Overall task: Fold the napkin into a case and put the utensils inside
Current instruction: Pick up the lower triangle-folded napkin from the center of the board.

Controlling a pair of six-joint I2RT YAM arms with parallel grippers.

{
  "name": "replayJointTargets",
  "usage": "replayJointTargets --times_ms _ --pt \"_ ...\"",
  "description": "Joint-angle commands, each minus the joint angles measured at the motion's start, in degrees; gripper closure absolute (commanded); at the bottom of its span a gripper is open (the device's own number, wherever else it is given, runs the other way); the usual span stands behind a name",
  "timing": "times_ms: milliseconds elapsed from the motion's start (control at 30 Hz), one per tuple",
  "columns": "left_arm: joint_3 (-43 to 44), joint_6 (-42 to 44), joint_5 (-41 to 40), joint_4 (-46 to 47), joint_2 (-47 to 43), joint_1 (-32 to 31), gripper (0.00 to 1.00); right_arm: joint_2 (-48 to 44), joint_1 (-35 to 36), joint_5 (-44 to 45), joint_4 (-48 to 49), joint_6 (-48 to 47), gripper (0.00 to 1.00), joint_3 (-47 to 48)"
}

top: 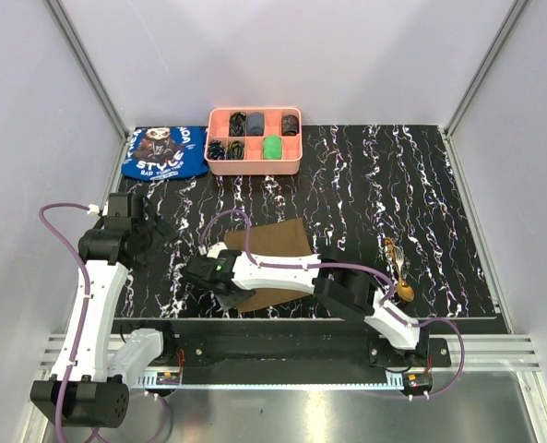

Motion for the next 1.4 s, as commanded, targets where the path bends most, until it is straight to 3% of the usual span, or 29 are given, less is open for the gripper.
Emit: replayJointTargets --times_ms 0,200,367,467,733,967,1133,1367 --pt "0.1 1.0 0.5 2.4 -0.2 0.6 0.16 -0.7 -0.3 -2.3 2.6 0.2 0.47 -4.5" --pt "-1.3 1.3 0.3 3.1 0.3 0.9 0.16 -0.2 -0.3 -4.1 8.3 1.4 0.62 -11.8" --pt "-3.4 2.3 4.9 5.8 1.2 1.0 0.17 -2.0 -1.1 -3.9 10.6 1.3 0.92 -14.9" --pt "-6.0 3.9 8.9 10.8 1.4 1.0 0.17 -4.6 -2.1 -2.9 10.6 0.7 1.0 -15.0" --pt "-18.3 3.5 28.1 29.5 5.7 1.0 0.17 -19.1 -5.4 -8.3 18.3 0.4 1.0 -21.7" --pt "-21.0 -0.8 31.1 41.4 13.7 -1.4 0.16 -28.0 -8.9 -15.1 28.4 2.1 1.0 -32.7" --pt "-19.8 -4.0 28.9 45.5 20.2 -7.5 0.16 -33.0 -10.6 -16.0 31.0 2.7 1.0 -36.6" --pt "-18.5 -6.2 25.3 48.4 26.1 -9.7 0.16 -39.0 -13.6 -18.0 33.1 3.1 1.0 -40.6"
